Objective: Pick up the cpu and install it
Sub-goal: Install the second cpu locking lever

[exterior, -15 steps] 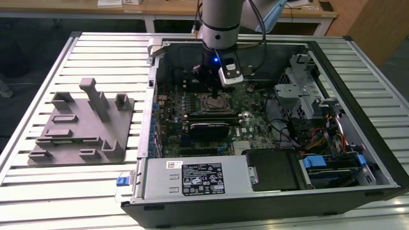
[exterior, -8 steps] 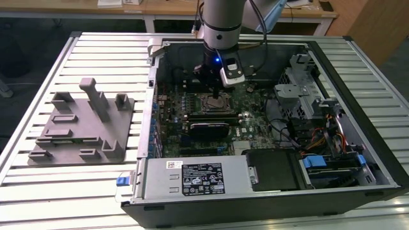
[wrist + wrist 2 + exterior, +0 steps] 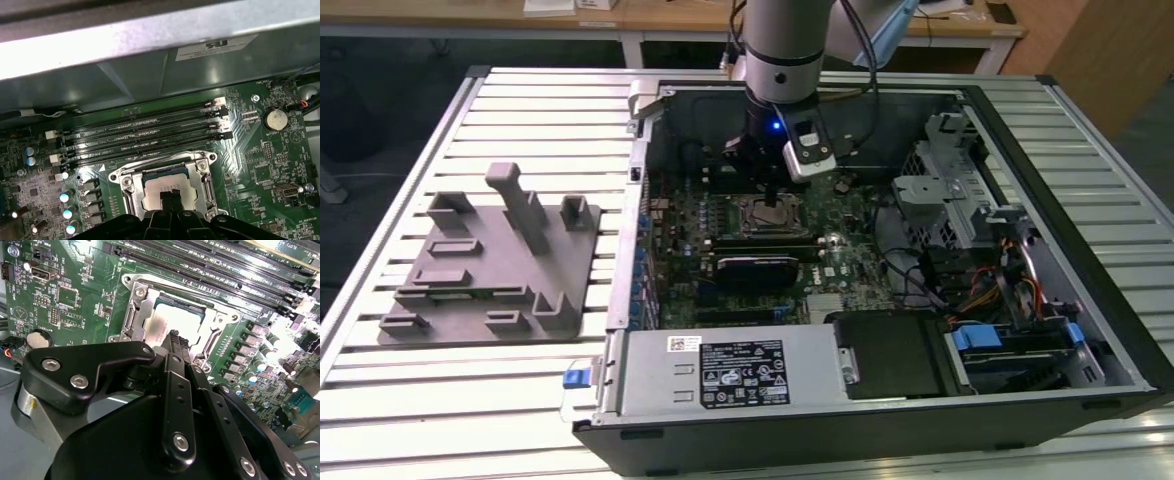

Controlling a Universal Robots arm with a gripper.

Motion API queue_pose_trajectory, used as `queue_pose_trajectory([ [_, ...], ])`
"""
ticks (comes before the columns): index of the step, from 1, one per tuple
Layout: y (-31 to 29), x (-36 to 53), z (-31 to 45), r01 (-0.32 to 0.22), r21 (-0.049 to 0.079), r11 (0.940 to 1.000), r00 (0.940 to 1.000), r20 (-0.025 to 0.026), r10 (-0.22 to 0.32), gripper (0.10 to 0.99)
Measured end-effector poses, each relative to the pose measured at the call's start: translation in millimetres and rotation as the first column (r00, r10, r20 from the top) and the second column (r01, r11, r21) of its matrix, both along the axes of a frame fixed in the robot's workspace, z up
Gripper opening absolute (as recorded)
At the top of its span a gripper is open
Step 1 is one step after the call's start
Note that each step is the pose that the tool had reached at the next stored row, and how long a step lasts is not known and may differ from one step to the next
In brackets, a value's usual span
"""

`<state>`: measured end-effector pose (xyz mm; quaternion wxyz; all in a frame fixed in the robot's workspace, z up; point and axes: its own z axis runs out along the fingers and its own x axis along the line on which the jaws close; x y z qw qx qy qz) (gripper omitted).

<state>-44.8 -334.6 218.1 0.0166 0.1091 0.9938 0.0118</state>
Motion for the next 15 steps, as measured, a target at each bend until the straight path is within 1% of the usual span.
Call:
queue_pose_trajectory([
  [6, 0.0, 0.0, 0.9, -0.001, 0.0, 1.0, 1.0, 0.0, 0.001, 0.106],
  [15, 0.0, 0.0, 7.7, -0.001, 0.0, 1.0, 1.0, 0.0, 0.001, 0.106],
])
